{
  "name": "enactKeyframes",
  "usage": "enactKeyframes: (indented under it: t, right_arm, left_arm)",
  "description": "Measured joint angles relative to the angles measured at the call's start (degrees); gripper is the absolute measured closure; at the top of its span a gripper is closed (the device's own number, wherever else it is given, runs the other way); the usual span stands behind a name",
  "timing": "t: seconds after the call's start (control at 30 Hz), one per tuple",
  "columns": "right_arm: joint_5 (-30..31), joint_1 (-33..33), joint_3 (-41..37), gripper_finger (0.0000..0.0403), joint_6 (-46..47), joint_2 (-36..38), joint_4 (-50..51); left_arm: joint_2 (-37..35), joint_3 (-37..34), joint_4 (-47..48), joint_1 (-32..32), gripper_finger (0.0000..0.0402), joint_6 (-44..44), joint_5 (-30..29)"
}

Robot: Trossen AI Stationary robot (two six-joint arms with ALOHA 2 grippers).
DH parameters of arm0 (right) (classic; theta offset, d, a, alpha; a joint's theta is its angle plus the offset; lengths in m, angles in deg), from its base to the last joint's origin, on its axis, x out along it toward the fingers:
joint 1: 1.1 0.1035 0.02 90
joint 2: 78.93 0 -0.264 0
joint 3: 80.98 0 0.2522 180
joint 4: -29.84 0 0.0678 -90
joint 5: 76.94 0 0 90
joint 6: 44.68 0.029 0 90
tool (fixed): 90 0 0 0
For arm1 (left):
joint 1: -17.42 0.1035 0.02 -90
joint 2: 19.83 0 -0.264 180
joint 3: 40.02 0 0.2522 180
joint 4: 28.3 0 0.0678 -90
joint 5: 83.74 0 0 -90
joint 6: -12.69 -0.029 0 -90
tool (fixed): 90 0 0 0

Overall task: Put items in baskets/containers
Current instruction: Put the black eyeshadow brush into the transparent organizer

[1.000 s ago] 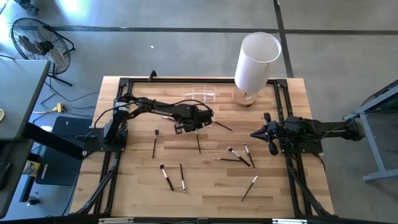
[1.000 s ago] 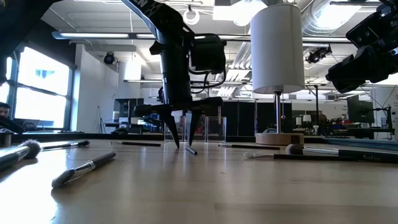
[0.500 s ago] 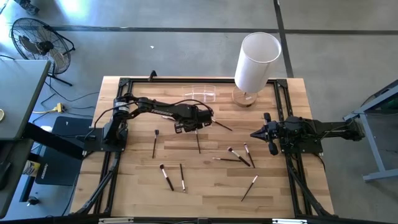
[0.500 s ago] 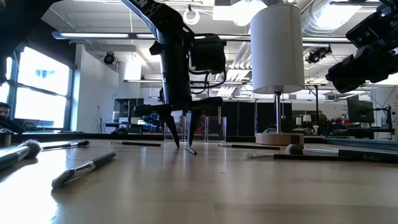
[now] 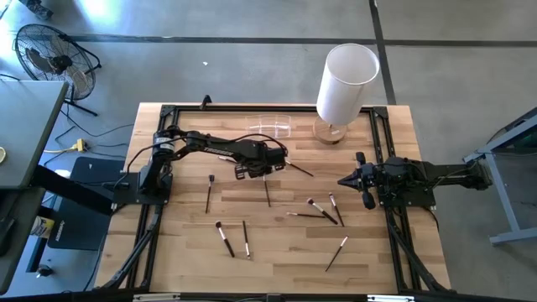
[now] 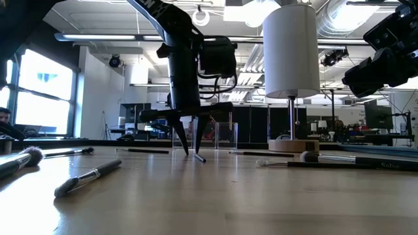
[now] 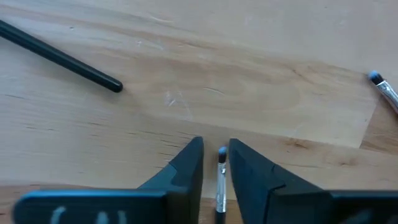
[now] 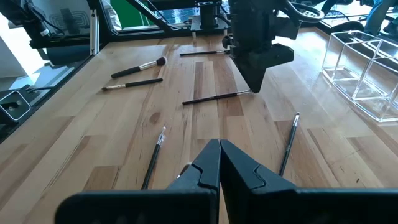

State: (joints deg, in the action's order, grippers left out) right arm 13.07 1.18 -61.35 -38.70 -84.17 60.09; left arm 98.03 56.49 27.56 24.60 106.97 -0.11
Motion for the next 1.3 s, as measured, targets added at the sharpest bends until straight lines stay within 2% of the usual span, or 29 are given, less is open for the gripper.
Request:
enactKeyframes:
  t: [0.2, 0.33, 0.57, 0.63, 0.73, 1.03, 1.17, 1.3]
  right_arm:
    - [0.0, 0.0, 0.0, 0.0402, 0.0, 0.0, 0.0]
    - [0.0, 0.0, 0.0, 0.0402, 0.0, 0.0, 0.0]
    - [0.0, 0.0, 0.0, 0.0402, 0.0, 0.0, 0.0]
    - [0.0, 0.0, 0.0, 0.0402, 0.0, 0.0, 0.0]
    - [0.0, 0.0, 0.0, 0.0402, 0.0, 0.0, 0.0]
    - [0.0, 0.0, 0.0, 0.0402, 0.0, 0.0, 0.0]
    - [0.0, 0.0, 0.0, 0.0402, 0.0, 0.0, 0.0]
    - [0.0, 0.0, 0.0, 0.0402, 0.0, 0.0, 0.0]
  left_arm:
    - [0.0, -0.1, 0.3, 0.0, 0.0395, -2.3, 0.9]
    - [0.0, -0.1, 0.2, 0.0, 0.0399, -4.9, 1.3]
    - [0.3, 1.5, 0.6, 0.1, 0.0401, -18.8, 4.9]
    - [0.6, 2.9, -1.0, 0.0, 0.0401, -21.7, 7.6]
    - [0.5, 4.5, -2.9, -0.5, 0.0401, -26.5, 7.7]
    - [0.3, 10.3, -7.8, -3.1, 0.0401, -38.5, -3.2]
    - [-0.9, 10.8, -10.9, -4.7, 0.0401, -44.0, -8.2]
    - [-3.9, 9.9, -10.7, -4.6, 0.0401, -46.7, -9.6]
